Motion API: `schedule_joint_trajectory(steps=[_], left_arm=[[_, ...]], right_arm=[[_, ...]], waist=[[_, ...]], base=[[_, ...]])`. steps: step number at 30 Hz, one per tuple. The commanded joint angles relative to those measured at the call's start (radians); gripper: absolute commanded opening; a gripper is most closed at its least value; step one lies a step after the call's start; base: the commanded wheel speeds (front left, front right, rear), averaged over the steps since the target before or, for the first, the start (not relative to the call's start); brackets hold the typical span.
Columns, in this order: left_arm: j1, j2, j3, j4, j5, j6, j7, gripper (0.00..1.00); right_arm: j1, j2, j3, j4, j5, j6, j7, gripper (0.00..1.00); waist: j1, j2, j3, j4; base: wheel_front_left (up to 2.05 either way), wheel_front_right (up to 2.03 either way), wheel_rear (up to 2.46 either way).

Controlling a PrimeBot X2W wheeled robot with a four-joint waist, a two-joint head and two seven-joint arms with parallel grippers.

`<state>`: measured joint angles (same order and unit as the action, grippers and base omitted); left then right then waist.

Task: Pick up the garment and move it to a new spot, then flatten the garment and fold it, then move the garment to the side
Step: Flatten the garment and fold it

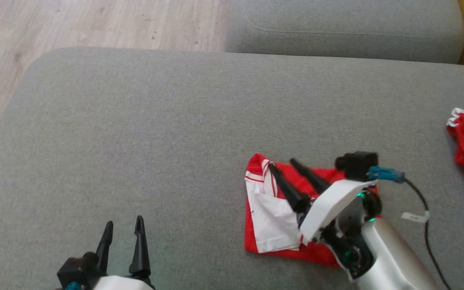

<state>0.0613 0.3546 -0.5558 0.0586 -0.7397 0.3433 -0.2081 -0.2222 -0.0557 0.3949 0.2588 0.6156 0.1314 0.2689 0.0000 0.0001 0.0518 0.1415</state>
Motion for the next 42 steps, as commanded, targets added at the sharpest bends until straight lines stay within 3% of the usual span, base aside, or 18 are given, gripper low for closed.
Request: schedule_joint_trajectory(steps=[1,6,9,16,18,20,25,42], left_arm=[[-0.048,0.006,0.028,-0.026,0.001,0.003,-0.009,1.0],[-0.049,0.0,0.023,-0.026,0.003,0.002,-0.013,1.0],[-0.052,-0.005,0.014,-0.025,0.006,0.0,-0.012,1.0],[-0.055,-0.002,0.009,-0.026,0.006,-0.001,-0.009,1.0],[-0.054,0.001,0.012,-0.027,0.006,0.002,-0.01,1.0],[-0.05,0.004,0.012,-0.028,0.006,0.004,-0.011,1.0],[-0.049,0.006,0.015,-0.027,0.004,0.005,-0.013,1.0],[-0.045,0.025,0.045,-0.042,-0.005,0.021,-0.02,1.0]], right_arm=[[-0.048,0.005,0.009,-0.042,-0.012,-0.001,-0.015,1.0],[-0.051,0.005,-0.059,-0.099,-0.087,-0.001,-0.116,1.0],[-0.03,-0.005,-0.119,-0.096,-0.189,-0.001,-0.16,1.0],[0.065,-0.042,-0.237,-0.067,-0.32,-0.001,-0.186,1.0],[0.088,-0.05,-0.244,-0.055,-0.322,-0.001,-0.185,0.44],[0.103,-0.076,-0.234,-0.036,-0.349,-0.001,-0.182,0.0],[0.124,-0.085,-0.167,0.019,-0.334,-0.001,-0.172,0.0],[0.035,-0.022,0.279,0.147,-0.257,-0.001,-0.191,0.0]], waist=[[0.0,-0.0001,-0.002,-0.006],[0.0,-0.0001,-0.008,-0.03],[0.0,-0.0001,-0.011,-0.038],[0.0,-0.0001,-0.009,-0.043],[0.0,-0.0001,-0.004,-0.044],[0.0,-0.0001,0.0,-0.045],[0.0,-0.0001,0.007,-0.038],[0.0,-0.0001,0.006,0.0]], base=[[0.0,0.0,0.0],[0.0,0.0,0.0],[0.0,0.0,0.0],[0.0,0.0,0.0],[0.0,0.0,0.0],[0.0,0.0,0.0],[0.0,0.0,0.0],[0.0,0.0,0.0]])
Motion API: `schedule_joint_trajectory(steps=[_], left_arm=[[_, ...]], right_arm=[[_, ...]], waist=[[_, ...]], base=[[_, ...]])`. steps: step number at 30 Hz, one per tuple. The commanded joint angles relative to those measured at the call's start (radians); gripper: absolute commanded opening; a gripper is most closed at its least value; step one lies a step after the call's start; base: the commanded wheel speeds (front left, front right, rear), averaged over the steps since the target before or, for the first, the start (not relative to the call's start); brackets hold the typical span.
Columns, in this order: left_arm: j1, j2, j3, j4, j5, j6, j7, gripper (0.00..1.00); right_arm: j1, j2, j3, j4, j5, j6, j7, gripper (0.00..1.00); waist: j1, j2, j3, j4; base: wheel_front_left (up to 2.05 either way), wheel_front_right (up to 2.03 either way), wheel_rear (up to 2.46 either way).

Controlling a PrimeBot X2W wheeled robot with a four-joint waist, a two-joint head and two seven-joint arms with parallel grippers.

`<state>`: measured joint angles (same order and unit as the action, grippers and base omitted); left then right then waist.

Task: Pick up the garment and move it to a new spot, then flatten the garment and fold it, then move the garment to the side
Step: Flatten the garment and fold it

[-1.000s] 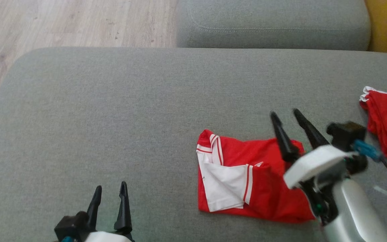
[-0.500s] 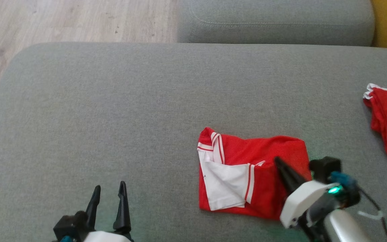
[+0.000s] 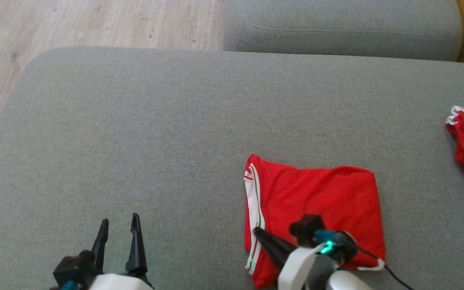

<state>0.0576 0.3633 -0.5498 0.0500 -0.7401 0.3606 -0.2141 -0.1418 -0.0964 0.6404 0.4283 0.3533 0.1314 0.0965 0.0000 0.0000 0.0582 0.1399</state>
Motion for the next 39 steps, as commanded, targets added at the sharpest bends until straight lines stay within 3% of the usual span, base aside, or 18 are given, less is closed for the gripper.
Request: schedule_joint_trajectory(steps=[1,7,8,10,11,19,28,39], left_arm=[[-0.041,0.017,0.04,-0.034,-0.005,0.004,-0.014,1.0],[-0.038,0.015,0.043,-0.033,-0.008,0.006,-0.017,1.0],[-0.037,0.014,0.044,-0.032,-0.009,0.007,-0.018,1.0],[-0.037,0.013,0.044,-0.032,-0.009,0.006,-0.019,1.0],[-0.039,0.013,0.043,-0.032,-0.007,0.004,-0.02,1.0],[-0.072,0.018,0.024,-0.027,0.023,0.0,-0.02,1.0],[-0.062,0.017,0.005,-0.022,0.032,0.005,-0.017,1.0],[-0.016,0.013,-0.024,-0.013,0.025,-0.008,-0.016,1.0]], right_arm=[[-0.054,0.02,0.055,-0.014,0.002,-0.001,-0.028,0.0],[-0.086,0.022,0.089,0.017,-0.01,-0.001,-0.1,0.0],[-0.092,0.022,0.079,0.018,-0.017,-0.001,-0.118,0.12],[-0.101,0.022,0.051,0.014,-0.034,-0.001,-0.153,0.53],[-0.102,0.022,0.031,0.009,-0.041,-0.001,-0.171,1.0],[-0.031,0.027,-0.209,-0.088,-0.126,-0.001,-0.238,1.0],[0.159,0.044,-0.455,-0.269,-0.204,-0.001,-0.248,1.0],[0.283,0.046,-0.521,-0.352,-0.174,-0.001,-0.238,1.0]], waist=[[0.0,0.0,-0.001,0.003],[0.0,0.0,-0.004,0.002],[0.0,0.0,-0.006,0.0],[0.0,0.0,-0.011,-0.007],[0.0,0.0,-0.014,-0.011],[0.0,0.0,-0.058,-0.042],[0.0,0.0,-0.097,-0.066],[0.0,0.0,-0.123,-0.082]], base=[[0.0,0.0,0.0],[0.0,0.0,0.0],[0.0,0.0,0.0],[0.0,0.0,0.0],[0.0,0.0,0.0],[0.0,0.0,0.0],[0.0,0.0,0.0],[0.0,0.0,0.0]])
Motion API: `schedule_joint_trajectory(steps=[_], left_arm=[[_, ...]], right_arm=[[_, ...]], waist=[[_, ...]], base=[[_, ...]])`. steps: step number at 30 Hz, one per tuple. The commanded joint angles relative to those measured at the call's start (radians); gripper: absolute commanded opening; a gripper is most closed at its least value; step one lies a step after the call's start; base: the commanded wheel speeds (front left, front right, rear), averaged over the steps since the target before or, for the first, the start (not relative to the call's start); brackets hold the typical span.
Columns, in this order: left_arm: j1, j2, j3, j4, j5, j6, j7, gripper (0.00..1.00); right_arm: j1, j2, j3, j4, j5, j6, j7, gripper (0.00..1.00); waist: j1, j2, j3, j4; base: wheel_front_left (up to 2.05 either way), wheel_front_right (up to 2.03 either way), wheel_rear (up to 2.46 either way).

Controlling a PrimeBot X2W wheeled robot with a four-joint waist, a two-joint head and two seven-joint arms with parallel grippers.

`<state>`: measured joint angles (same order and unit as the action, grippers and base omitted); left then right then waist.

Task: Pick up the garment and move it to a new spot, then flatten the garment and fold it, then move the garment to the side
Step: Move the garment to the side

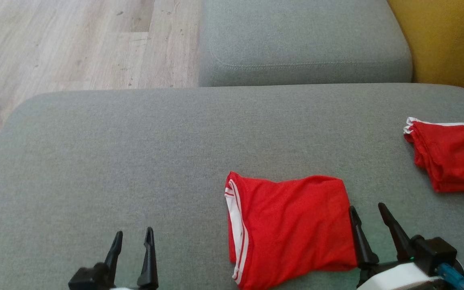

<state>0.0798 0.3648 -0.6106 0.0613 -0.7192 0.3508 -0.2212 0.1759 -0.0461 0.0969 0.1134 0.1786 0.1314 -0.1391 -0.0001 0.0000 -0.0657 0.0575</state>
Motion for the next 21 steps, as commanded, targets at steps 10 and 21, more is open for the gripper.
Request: schedule_joint_trajectory(steps=[10,21], left_arm=[[-0.02,0.017,0.037,-0.033,0.002,0.009,-0.01,1.0],[-0.023,0.024,0.042,-0.041,0.001,0.021,-0.007,1.0]], right_arm=[[-0.026,-0.004,0.006,-0.035,-0.004,-0.001,0.016,1.0],[-0.124,-0.004,-0.086,0.041,-0.056,-0.001,0.168,1.0]], waist=[[0.0001,0.0,-0.006,0.003],[0.0001,0.0,0.018,0.013]], base=[[0.0,0.0,0.0],[0.0,0.0,0.0]])
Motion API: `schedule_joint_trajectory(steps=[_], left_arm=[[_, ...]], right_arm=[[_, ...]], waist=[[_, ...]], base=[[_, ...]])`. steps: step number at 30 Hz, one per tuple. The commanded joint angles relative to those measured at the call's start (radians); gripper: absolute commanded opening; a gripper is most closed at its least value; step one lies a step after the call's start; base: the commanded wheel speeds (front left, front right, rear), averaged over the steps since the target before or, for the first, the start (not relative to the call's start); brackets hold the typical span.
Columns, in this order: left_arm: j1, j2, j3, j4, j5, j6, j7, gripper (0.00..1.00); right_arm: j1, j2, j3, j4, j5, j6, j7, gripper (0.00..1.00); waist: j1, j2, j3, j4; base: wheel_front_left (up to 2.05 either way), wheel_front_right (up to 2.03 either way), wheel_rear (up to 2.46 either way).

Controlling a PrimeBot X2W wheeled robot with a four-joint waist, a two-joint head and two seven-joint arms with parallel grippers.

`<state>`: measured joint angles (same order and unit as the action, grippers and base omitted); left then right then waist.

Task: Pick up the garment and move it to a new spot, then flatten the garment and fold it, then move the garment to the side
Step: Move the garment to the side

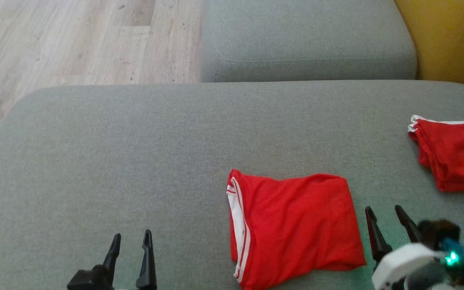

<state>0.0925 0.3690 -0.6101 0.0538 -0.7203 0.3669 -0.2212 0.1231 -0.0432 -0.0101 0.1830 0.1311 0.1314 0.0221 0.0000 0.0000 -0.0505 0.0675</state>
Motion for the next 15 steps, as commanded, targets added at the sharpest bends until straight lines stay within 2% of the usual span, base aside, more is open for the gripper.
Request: schedule_joint_trajectory(steps=[1,7,15], left_arm=[[-0.035,0.02,0.044,-0.034,0.001,0.006,-0.007,1.0],[-0.034,0.023,0.051,-0.034,-0.002,0.009,-0.01,1.0],[-0.029,0.023,0.061,-0.028,-0.005,0.009,-0.017,1.0]], right_arm=[[-0.09,-0.007,0.016,-0.011,-0.017,-0.001,0.047,1.0],[-0.186,-0.007,0.007,0.104,-0.067,-0.001,0.26,1.0],[-0.243,-0.007,0.019,0.242,-0.002,-0.001,0.416,1.0]], waist=[[0.0,0.0,0.006,0.006],[0.0,0.0,0.029,0.043],[0.0,0.0,0.055,0.092]], base=[[0.0,0.0,0.0],[0.0,0.0,0.0],[0.0,0.0,0.0]])
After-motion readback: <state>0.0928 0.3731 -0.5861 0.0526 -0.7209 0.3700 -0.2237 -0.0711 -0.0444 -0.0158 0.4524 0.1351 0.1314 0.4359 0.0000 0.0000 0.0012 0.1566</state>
